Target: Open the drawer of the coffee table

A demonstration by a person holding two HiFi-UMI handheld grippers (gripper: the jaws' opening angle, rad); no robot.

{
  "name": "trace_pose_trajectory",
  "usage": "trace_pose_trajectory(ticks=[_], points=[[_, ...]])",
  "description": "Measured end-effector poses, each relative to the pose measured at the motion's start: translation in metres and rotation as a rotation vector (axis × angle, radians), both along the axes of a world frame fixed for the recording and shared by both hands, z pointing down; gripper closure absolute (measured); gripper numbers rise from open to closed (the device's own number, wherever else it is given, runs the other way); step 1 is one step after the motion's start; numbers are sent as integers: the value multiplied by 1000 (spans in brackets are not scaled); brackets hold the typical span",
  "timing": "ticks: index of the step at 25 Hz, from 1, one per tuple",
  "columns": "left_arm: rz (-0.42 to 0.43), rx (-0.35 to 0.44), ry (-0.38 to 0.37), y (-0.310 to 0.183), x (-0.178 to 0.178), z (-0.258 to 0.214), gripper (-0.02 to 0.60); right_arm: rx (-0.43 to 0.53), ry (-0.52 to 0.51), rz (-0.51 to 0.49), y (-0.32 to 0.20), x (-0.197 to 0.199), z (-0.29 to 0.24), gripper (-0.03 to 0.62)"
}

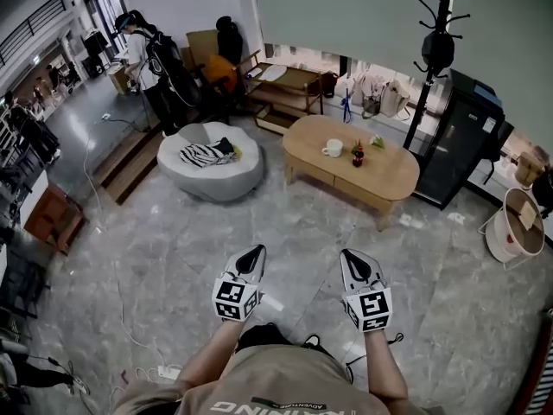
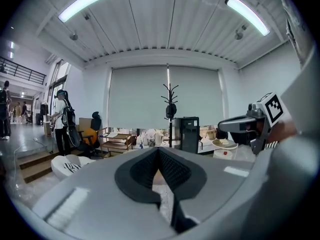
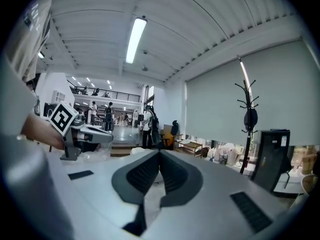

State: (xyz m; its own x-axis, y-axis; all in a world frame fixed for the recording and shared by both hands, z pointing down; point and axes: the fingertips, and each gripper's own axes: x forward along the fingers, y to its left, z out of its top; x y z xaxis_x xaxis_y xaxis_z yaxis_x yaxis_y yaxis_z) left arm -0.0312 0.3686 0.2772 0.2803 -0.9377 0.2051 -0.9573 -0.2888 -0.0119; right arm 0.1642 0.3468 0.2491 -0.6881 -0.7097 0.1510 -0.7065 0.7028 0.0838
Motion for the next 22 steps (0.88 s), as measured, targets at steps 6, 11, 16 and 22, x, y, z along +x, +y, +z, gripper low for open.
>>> trace_pose_trajectory(ticks=[6,11,16,22], points=[[-9,-19,10,-2,-15,19,575,-8,19,-7,-9,-11,14,589],[-4,-25,25,-27,-36,25,575,5,16,15,-30,-26,14,589],[15,-32,40,-58,-64,33,575,-3,47,26,-56,-54,18,589],[75,-25,42,-103,-92,36,575,-8,42,44,-95,-89,20,589]])
